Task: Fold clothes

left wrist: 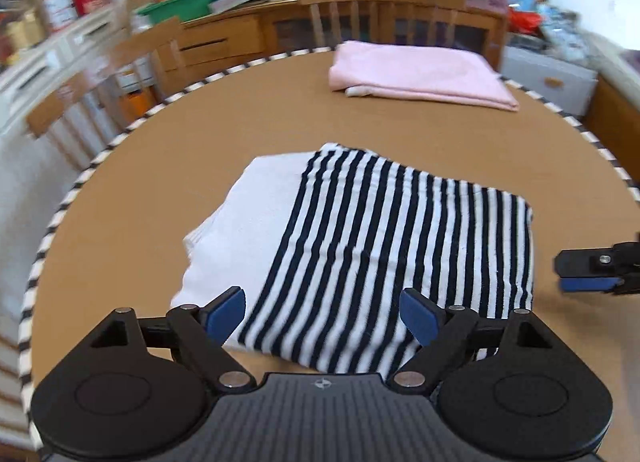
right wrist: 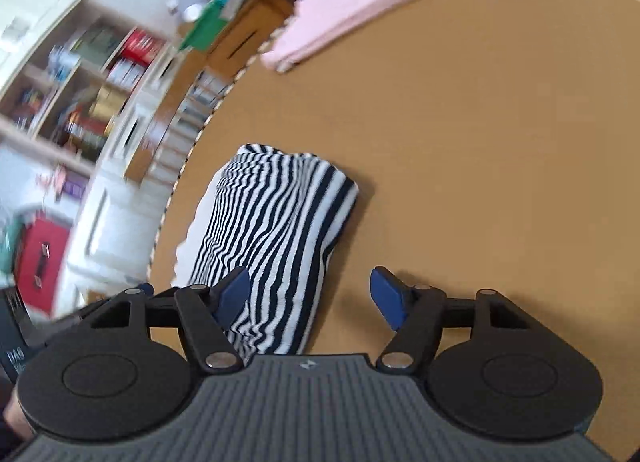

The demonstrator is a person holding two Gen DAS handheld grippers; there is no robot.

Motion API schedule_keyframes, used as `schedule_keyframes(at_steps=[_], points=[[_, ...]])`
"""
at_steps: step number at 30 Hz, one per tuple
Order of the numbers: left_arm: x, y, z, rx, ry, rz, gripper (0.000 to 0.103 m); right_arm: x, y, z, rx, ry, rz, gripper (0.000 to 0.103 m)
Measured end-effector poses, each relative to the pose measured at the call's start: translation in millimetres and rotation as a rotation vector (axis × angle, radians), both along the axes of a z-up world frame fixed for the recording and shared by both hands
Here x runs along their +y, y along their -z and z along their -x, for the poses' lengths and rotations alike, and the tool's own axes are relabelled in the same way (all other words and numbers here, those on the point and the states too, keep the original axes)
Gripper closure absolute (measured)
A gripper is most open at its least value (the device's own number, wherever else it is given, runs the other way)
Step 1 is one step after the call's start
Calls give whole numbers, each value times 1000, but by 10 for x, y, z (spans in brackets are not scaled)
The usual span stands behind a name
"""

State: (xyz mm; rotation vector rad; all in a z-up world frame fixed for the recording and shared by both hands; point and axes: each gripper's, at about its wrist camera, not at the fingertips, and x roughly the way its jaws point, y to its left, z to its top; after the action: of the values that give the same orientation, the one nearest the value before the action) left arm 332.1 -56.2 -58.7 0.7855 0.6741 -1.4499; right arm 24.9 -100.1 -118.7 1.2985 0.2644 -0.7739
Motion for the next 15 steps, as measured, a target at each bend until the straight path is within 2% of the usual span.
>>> schedule_keyframes(at_steps=[3, 8, 11, 15], points=[[-126, -2, -427, 89, 109, 9, 18, 79, 67, -57, -45, 100, -43, 35], [-631, 135, -1176, 167, 253, -18, 22, 237, 124, -242, -50, 219, -13, 31], [-1029, 273, -1463, 209, 298, -59, 23, 269, 117, -393, -23, 260, 5, 30], [-1461, 491, -1621, 336, 361, -180, 27, 246, 138, -521, -24, 309, 19, 30]])
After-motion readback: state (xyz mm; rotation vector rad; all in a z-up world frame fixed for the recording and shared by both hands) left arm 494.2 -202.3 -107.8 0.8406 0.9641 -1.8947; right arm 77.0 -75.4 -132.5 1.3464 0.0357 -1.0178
